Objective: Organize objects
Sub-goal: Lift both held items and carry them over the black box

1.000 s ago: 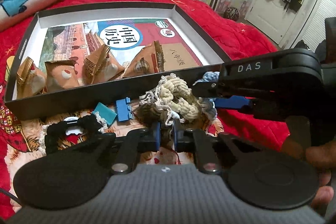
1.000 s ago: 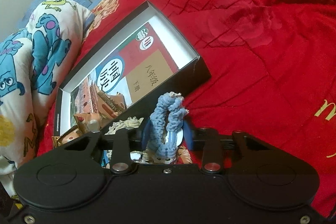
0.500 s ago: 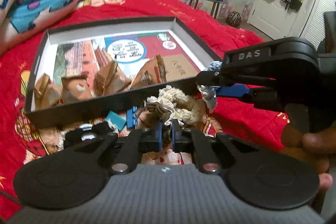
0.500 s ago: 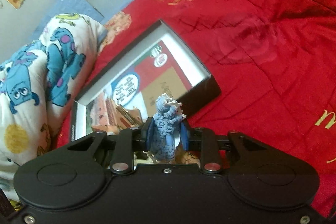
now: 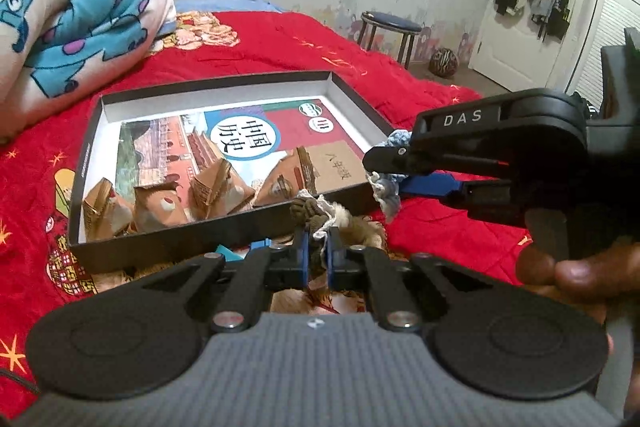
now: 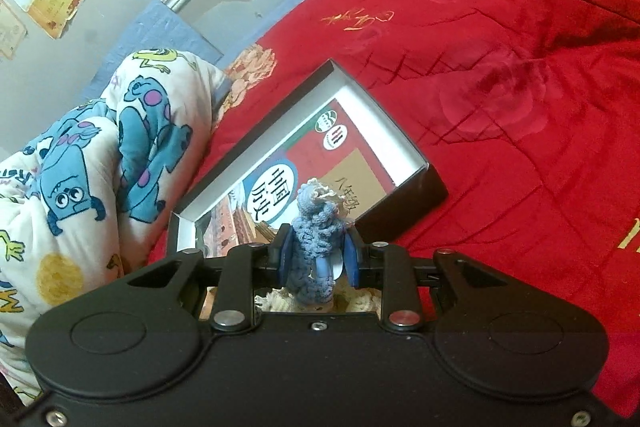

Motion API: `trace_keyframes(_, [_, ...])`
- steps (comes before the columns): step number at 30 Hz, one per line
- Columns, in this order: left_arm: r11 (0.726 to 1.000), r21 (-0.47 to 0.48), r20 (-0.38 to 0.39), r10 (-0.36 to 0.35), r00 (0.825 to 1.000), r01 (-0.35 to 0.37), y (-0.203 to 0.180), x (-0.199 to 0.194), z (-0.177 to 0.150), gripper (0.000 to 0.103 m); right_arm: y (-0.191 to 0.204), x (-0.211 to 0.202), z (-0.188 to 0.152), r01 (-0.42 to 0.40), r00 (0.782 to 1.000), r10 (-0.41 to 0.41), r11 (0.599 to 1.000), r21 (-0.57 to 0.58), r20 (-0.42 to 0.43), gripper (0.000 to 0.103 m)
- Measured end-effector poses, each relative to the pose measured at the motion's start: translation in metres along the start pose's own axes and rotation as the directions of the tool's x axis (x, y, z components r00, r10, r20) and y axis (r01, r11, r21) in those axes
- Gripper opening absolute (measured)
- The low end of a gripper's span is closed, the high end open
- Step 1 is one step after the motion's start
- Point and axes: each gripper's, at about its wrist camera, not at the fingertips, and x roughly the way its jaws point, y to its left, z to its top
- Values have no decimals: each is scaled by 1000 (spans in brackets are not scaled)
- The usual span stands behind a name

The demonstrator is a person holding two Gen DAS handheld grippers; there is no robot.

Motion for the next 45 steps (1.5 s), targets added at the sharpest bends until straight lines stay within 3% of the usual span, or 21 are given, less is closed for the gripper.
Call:
trace_keyframes(6, [1000,12,72,7,997,-8,1,-11,4,10,1,-2,1,-31,999,30,1000,6,25,26])
trace_keyframes(17, [999,-7,162,-52,985,53,5,-21,10,10,5,-5,4,-42,997,42,999,-4,58,26])
trace_keyframes(22, [988,-57,216,-131,968,146,13,-24,14,10,9,-6,9,-53,996,53,999,-5,73,26])
trace_keyframes(31, [977,-35,306,-188,933,208,12,-20,25,10,25,-15,26,-36,989,50,994,-100,139,26])
trace_keyframes(36, [977,4,321,-205,925,215,1,-5,31,10,22,-11,36,-51,990,61,996,-78,128,26])
trace_keyframes(39, [978,26,316,-202,927,205,-4,7,38,10,6,-2,41,-98,990,96,995,19,99,26])
trace_keyframes(45, [977,4,296,-207,932,215,-6,30,47,10,-14,10,46,-47,994,42,998,51,105,26])
